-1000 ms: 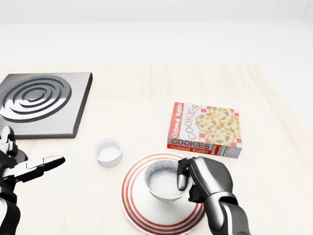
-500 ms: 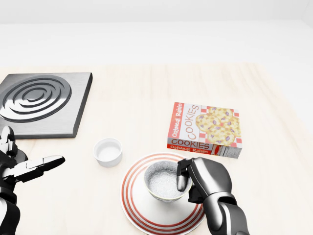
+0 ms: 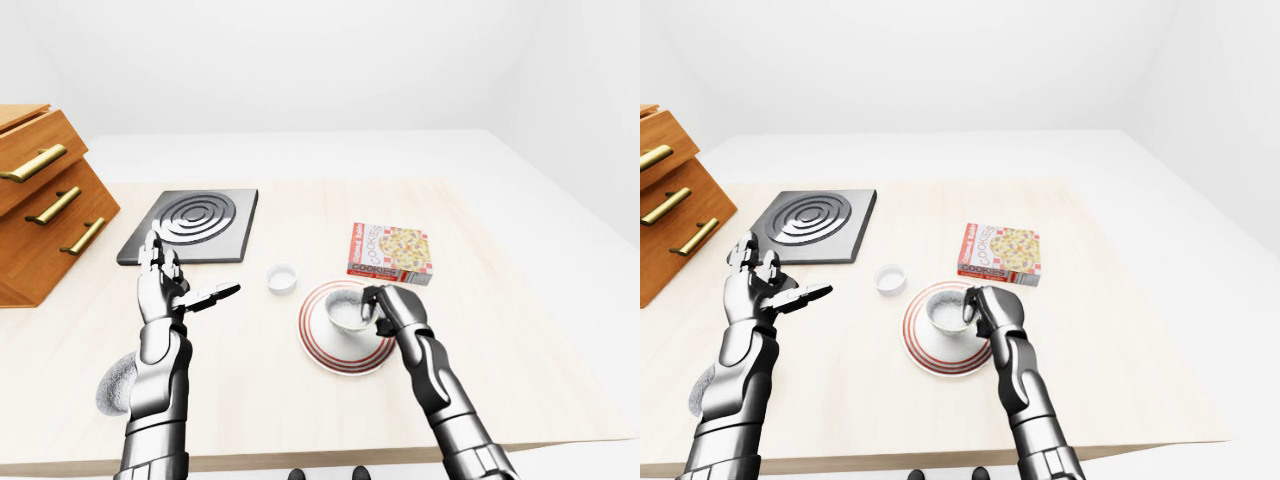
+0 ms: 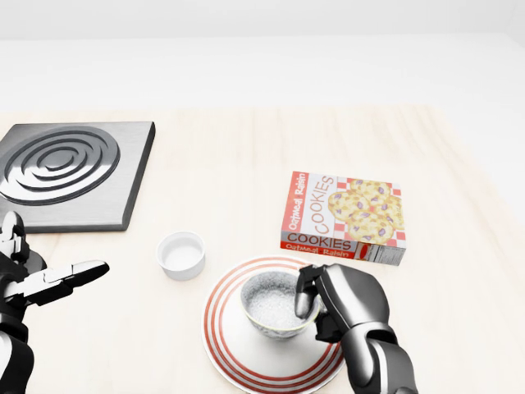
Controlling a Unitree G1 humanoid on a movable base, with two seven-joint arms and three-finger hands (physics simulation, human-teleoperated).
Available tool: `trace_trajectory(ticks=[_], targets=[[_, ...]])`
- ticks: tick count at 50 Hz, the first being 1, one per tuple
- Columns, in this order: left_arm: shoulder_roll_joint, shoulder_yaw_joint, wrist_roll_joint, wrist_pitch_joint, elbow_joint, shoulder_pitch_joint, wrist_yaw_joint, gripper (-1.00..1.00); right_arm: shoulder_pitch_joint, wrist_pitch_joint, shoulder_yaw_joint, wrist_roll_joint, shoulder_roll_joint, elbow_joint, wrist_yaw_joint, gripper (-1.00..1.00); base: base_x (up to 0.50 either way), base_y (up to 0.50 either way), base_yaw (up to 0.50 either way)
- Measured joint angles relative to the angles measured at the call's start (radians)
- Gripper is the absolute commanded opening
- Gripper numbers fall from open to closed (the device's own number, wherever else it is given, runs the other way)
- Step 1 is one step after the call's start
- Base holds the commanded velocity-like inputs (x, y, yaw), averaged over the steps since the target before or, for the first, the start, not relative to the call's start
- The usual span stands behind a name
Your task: Pick the akita bowl next to the plate and place it on the plate.
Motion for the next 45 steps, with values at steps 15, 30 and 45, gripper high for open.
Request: trace_trajectory(ticks=[15,30,45], targets=[[0.000,0.000,0.001,-0.003,0.000,0.000,0.001,1.00,0.020,0.000,-0.012,0.194,0.003,-0.094,0.019,1.00,0.00,0.00,0.00],[0.000,0.000,0.000,0.002,-0.008,0.000,0.003,1.00,0.053,0.000,-0.018,0.186,-0.007,-0.245,0.101,1.00,0.00,0.00,0.00],[0.001,-0.003,0.001,-0.006,0.008,-0.007,0.003,1.00,0.050,0.000,-0.040,0.181,-0.012,-0.299,0.136,1.00,0.00,0.00,0.00]])
